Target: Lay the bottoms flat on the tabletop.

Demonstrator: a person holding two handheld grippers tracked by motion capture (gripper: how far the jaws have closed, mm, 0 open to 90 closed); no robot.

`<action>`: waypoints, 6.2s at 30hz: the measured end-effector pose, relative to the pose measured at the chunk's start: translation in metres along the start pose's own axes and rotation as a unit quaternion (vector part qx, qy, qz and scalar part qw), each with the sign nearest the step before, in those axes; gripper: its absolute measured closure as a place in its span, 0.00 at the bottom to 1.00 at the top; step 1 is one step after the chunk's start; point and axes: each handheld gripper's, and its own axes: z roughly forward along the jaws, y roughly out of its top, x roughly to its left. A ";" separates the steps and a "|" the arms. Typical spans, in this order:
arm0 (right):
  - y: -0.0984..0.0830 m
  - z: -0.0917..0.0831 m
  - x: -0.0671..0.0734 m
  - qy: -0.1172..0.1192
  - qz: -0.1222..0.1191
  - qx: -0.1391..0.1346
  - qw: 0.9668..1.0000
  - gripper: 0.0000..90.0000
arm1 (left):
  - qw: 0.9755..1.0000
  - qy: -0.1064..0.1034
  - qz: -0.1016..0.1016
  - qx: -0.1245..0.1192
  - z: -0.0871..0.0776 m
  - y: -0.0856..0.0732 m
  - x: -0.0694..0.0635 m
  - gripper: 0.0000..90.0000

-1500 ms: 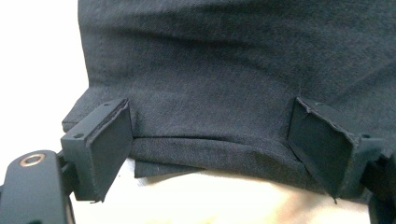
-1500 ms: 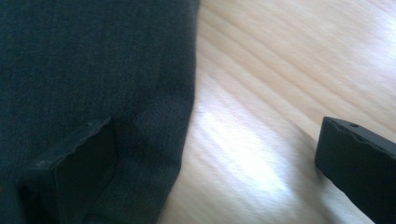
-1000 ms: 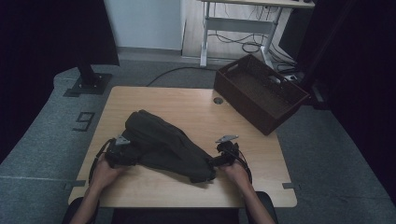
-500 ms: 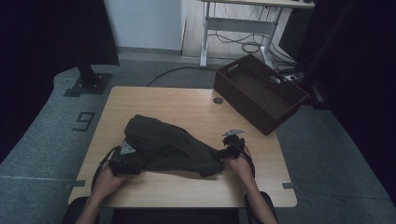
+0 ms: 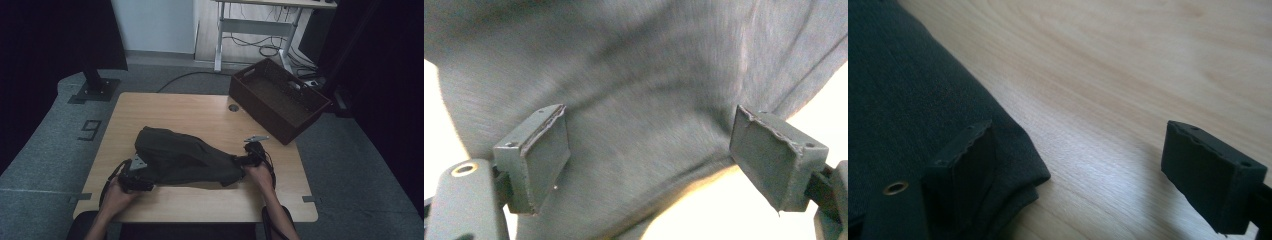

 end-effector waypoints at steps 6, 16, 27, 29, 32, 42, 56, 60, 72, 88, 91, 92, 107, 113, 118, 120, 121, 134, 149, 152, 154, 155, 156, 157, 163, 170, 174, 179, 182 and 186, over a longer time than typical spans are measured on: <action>0.001 -0.032 0.001 0.012 -0.006 -0.025 1.000 0.21 | 0.999 0.010 -0.027 -0.015 -0.022 -0.011 0.020 0.16; -0.022 -0.081 0.019 0.047 -0.021 -0.031 0.998 0.28 | 0.999 0.000 -0.035 0.004 -0.018 -0.030 0.031 0.16; -0.043 -0.091 0.043 0.088 -0.041 -0.018 0.995 0.34 | 0.999 -0.005 -0.025 0.025 -0.008 -0.031 0.031 0.18; -0.045 -0.088 0.047 0.090 -0.049 -0.011 0.995 0.40 | 0.999 -0.007 -0.019 0.035 -0.004 -0.031 0.030 0.20; -0.047 -0.083 0.050 0.086 -0.069 0.001 0.994 0.51 | 0.999 -0.009 -0.009 0.039 -0.002 -0.029 0.028 0.23; -0.045 -0.083 0.053 0.070 -0.082 -0.001 0.994 0.89 | 0.999 -0.030 0.010 0.037 -0.005 -0.021 0.020 0.83; -0.001 -0.117 0.039 0.049 -0.077 -0.071 0.993 0.93 | 0.997 -0.011 0.024 -0.074 -0.056 0.040 0.039 0.87; 0.017 -0.117 0.032 0.039 -0.075 -0.082 0.993 0.93 | 0.997 0.006 0.032 -0.077 -0.057 0.069 0.052 0.87; 0.059 -0.073 -0.008 -0.014 -0.033 -0.055 0.998 0.90 | 0.998 0.048 -0.011 -0.030 -0.005 0.128 0.090 0.63; 0.032 -0.069 -0.007 0.006 -0.013 -0.024 1.000 0.49 | 0.998 0.023 -0.027 -0.046 -0.002 0.114 0.079 0.29; 0.025 -0.071 0.000 0.017 -0.017 -0.022 0.999 0.49 | 0.999 0.017 -0.021 -0.038 0.003 0.111 0.077 0.31; 0.022 -0.071 0.002 0.022 -0.018 -0.020 0.999 0.49 | 0.999 0.018 -0.019 -0.034 0.005 0.110 0.076 0.31; -0.016 -0.060 0.038 0.099 -0.024 0.014 0.995 0.72 | 0.999 -0.025 -0.025 -0.005 0.036 0.073 0.070 0.62; -0.029 -0.043 0.044 0.082 -0.041 0.037 0.995 0.74 | 0.999 -0.037 -0.015 0.008 0.044 0.061 0.064 0.72; -0.028 -0.041 0.045 0.060 -0.060 0.046 0.995 0.80 | 0.999 -0.049 -0.018 0.010 0.047 0.052 0.057 0.77; -0.027 -0.039 0.044 0.047 -0.066 0.047 0.996 0.80 | 0.999 -0.051 -0.010 0.013 0.048 0.048 0.051 0.78; -0.026 -0.038 0.043 0.044 -0.066 0.048 0.996 0.81 | 0.999 -0.052 -0.008 0.012 0.047 0.046 0.048 0.78; -0.012 -0.028 -0.003 0.008 -0.018 0.039 0.999 0.79 | 0.996 -0.094 0.007 0.003 0.035 0.033 -0.003 0.77; -0.011 -0.044 -0.015 0.004 0.013 0.014 1.000 0.56 | 0.994 -0.095 -0.009 -0.044 -0.031 0.045 0.041 0.38; -0.011 -0.052 -0.009 0.015 0.007 0.010 1.000 0.57 | 0.995 -0.078 -0.014 -0.053 -0.038 0.054 0.054 0.36; -0.011 -0.057 -0.004 0.024 0.002 0.006 1.000 0.58 | 0.996 -0.069 -0.016 -0.056 -0.038 0.063 0.061 0.35; -0.010 -0.059 -0.002 0.027 0.001 0.004 1.000 0.58 | 0.996 -0.065 -0.015 -0.056 -0.036 0.069 0.064 0.34; -0.008 -0.061 0.001 0.032 -0.002 0.001 0.999 0.58 | 0.996 -0.065 -0.014 -0.058 -0.034 0.072 0.065 0.33; -0.007 -0.061 0.003 0.036 -0.003 0.000 0.999 0.58 | 0.996 -0.066 -0.013 -0.059 -0.031 0.078 0.066 0.33; 0.008 -0.059 0.023 0.067 -0.010 -0.016 0.998 0.53 | 0.994 -0.093 -0.003 -0.054 0.000 0.102 0.060 0.31; 0.019 -0.037 0.051 0.071 -0.027 -0.016 0.997 0.49 | 0.997 -0.078 0.017 -0.002 0.050 0.103 0.045 0.31; 0.014 -0.020 0.058 0.053 -0.038 0.008 0.998 0.56 | 0.998 -0.052 0.023 0.013 0.063 0.097 0.042 0.40; 0.003 -0.009 0.056 0.043 -0.039 0.028 0.998 0.71 | 0.999 -0.030 0.030 0.022 0.068 0.095 0.044 0.70; 0.004 -0.009 0.056 0.031 -0.046 0.038 0.998 0.79 | 0.999 -0.019 0.033 0.029 0.073 0.094 0.045 0.82; 0.003 -0.009 0.057 0.023 -0.056 0.046 0.997 0.85 | 0.999 -0.022 0.021 0.025 0.075 0.092 0.050 0.87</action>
